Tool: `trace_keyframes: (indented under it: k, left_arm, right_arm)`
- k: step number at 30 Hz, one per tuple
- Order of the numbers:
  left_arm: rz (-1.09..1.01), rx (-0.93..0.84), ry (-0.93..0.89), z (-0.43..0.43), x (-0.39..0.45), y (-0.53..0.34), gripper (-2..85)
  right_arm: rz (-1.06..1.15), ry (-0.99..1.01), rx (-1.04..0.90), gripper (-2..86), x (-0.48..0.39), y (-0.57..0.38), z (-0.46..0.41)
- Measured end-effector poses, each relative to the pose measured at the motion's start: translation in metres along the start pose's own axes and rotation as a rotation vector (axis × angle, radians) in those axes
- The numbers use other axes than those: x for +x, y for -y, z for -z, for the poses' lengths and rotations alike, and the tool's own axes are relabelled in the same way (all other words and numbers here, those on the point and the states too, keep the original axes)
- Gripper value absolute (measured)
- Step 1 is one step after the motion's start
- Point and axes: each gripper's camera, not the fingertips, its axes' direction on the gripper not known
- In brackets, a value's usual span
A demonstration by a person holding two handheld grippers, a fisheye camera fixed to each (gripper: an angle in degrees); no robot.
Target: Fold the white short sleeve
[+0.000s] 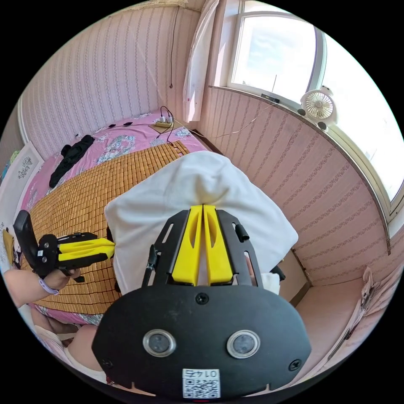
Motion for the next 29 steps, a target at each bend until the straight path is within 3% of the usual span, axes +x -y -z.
trace_keyframes:
  k: [6,12,18,20,24,29]
  left_arm:
    - [-0.018,-0.008,-0.06,0.028,0.0,-0.023,-1.0]
    - [-0.151,-0.077,0.048,0.143,0.016,-0.148,-1.0]
    - [0.154,-0.139,0.232,0.309,0.024,-0.325,-1.0]
    - [0.325,-0.088,0.336,0.384,0.035,-0.396,-1.0]
    - [0.552,-0.013,0.528,0.484,0.053,-0.488,-0.8]
    - [0.778,0.213,0.741,0.607,0.097,-0.609,1.3]
  right_arm:
    - [-0.045,0.042,0.071,-0.5,0.01,-0.031,-0.027]
    - [0.009,0.088,0.067,3.5,0.007,-0.084,-0.03]
    - [0.072,0.235,0.131,6.9,-0.035,-0.209,-0.007]
    - [0.13,0.332,0.119,7.0,-0.073,-0.269,-0.011]
    - [0.274,0.596,-0.079,7.1,-0.188,-0.391,-0.043]
    - [0.476,0.967,-0.084,4.7,-0.324,-0.473,-0.039]
